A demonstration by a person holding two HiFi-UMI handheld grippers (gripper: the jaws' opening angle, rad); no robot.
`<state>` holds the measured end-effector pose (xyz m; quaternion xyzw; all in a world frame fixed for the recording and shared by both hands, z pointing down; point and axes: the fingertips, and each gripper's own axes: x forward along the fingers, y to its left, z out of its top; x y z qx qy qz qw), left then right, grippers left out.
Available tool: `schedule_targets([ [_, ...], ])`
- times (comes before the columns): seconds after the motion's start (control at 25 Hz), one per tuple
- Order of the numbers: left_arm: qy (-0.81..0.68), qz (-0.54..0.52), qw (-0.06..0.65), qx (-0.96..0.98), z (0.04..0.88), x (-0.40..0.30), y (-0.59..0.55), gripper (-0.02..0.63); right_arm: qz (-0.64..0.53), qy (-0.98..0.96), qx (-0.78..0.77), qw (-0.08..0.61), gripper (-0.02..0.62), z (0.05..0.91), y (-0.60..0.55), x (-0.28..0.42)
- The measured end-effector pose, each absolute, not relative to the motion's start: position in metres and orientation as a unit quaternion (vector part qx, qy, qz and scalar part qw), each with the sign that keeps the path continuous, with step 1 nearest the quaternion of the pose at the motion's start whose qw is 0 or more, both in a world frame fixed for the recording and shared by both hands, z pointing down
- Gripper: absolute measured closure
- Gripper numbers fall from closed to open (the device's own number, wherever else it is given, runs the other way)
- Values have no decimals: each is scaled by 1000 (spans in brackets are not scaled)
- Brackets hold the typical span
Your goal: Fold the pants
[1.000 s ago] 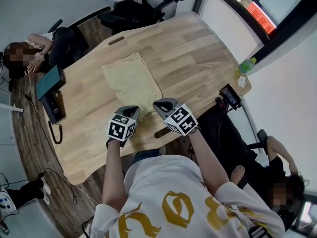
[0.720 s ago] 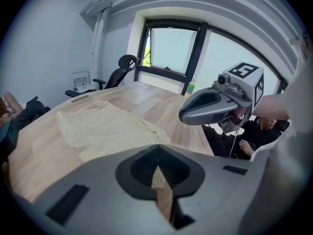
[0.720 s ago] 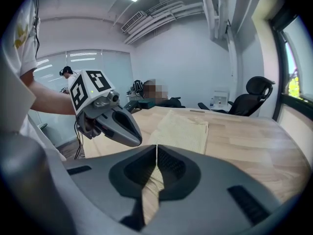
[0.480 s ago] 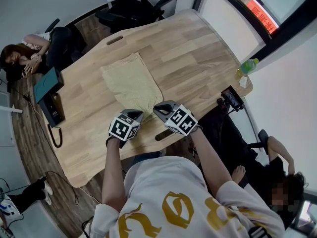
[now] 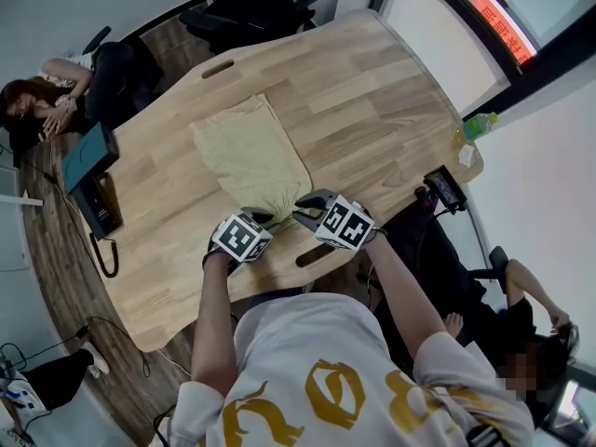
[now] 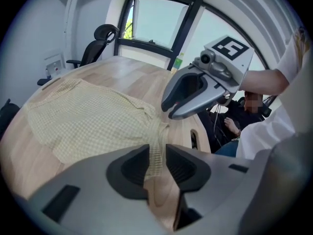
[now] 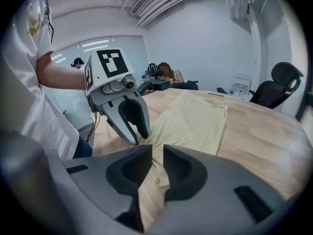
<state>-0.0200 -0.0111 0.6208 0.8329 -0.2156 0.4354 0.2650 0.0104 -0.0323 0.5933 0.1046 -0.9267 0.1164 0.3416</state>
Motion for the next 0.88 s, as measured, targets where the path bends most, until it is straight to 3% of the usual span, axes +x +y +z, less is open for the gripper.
schedule_targets([
  [0.08,-211,433,264,836,622,-16,-13,483,114,-926,83,349,504,596,-30,8],
  [0.76,-134,494,259,819,654,-8,-5,376,-10,-891,-50,450,393,638,-6,2],
  [0.88,-131,493,260,820,654,-7,-6,377,-48,-894,-49,442,391,639,-8,-1],
])
